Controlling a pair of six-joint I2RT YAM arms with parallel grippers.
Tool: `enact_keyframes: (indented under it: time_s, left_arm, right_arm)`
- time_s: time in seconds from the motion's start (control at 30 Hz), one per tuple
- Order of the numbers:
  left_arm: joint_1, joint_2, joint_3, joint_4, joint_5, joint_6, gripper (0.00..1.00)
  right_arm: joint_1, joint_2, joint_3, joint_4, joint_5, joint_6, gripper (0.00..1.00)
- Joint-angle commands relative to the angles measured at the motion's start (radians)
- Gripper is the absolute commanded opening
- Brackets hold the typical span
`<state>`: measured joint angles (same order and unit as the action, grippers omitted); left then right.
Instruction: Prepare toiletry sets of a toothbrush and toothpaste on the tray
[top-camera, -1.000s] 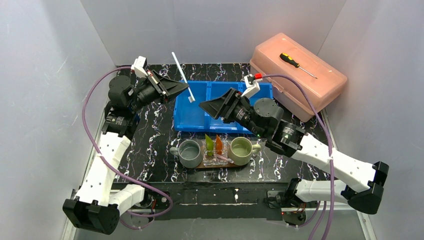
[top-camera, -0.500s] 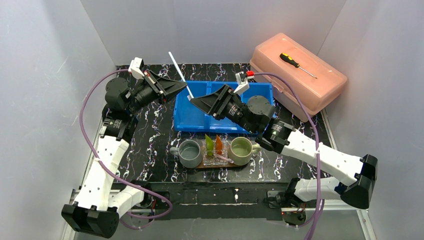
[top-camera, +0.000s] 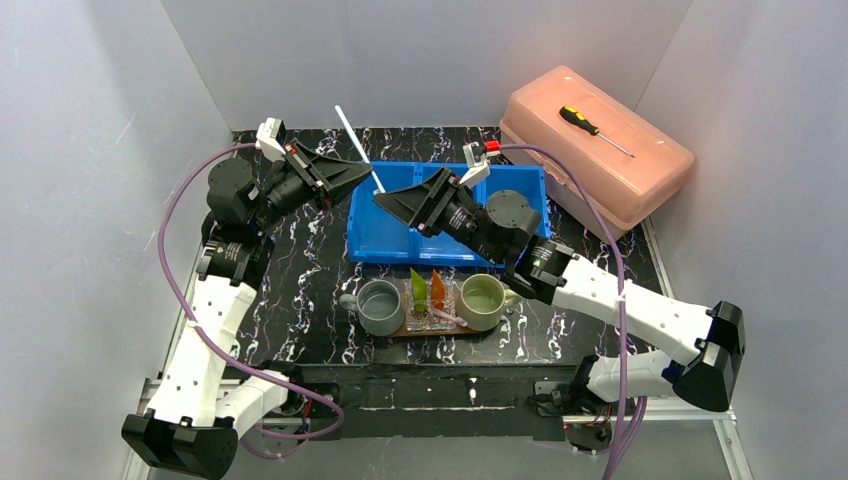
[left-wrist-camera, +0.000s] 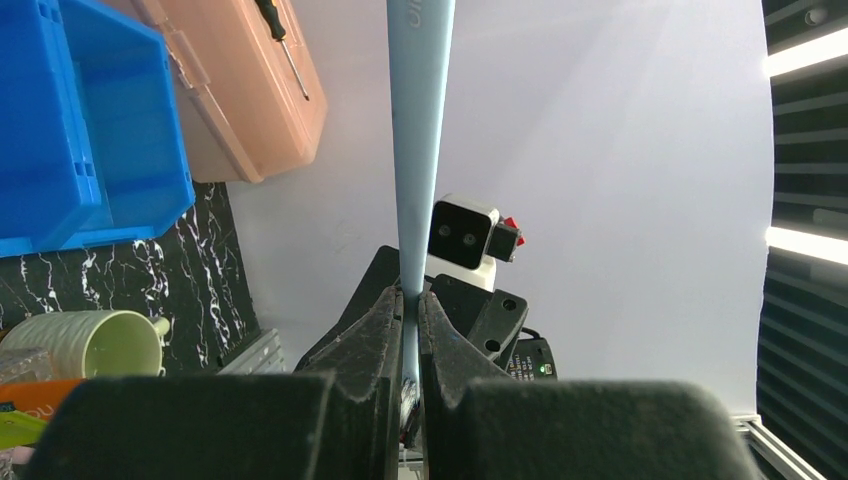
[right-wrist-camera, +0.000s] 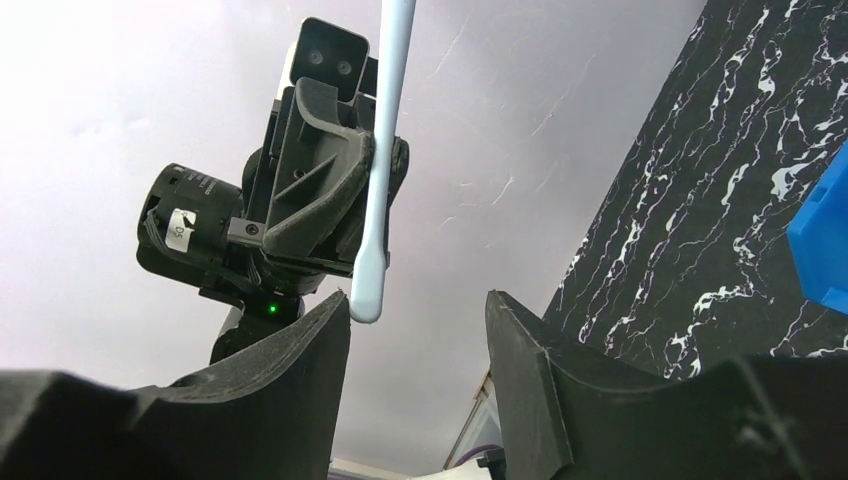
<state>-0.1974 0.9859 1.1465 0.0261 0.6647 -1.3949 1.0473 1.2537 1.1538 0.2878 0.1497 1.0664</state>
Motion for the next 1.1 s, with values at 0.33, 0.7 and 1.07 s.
enact_keyframes:
  time_s: [0.33, 0.7, 1.07]
  left_arm:
    - [0.003, -0.041, -0.032, 0.016, 0.004, -0.004, 0.00]
    - [0.001, -0.044, -0.034, 0.015, 0.004, -0.003, 0.00]
    - [0.000, -0.046, -0.035, 0.013, 0.001, 0.003, 0.00]
  right_arm:
    - [-0.003, 0.003, 0.033, 0.131, 0.027, -0.033, 0.54]
    - [-0.003, 0.015, 0.035, 0.144, 0.023, -0.034, 0.44]
    - [-0.003, 0.037, 0.052, 0.153, 0.008, -0.026, 0.41]
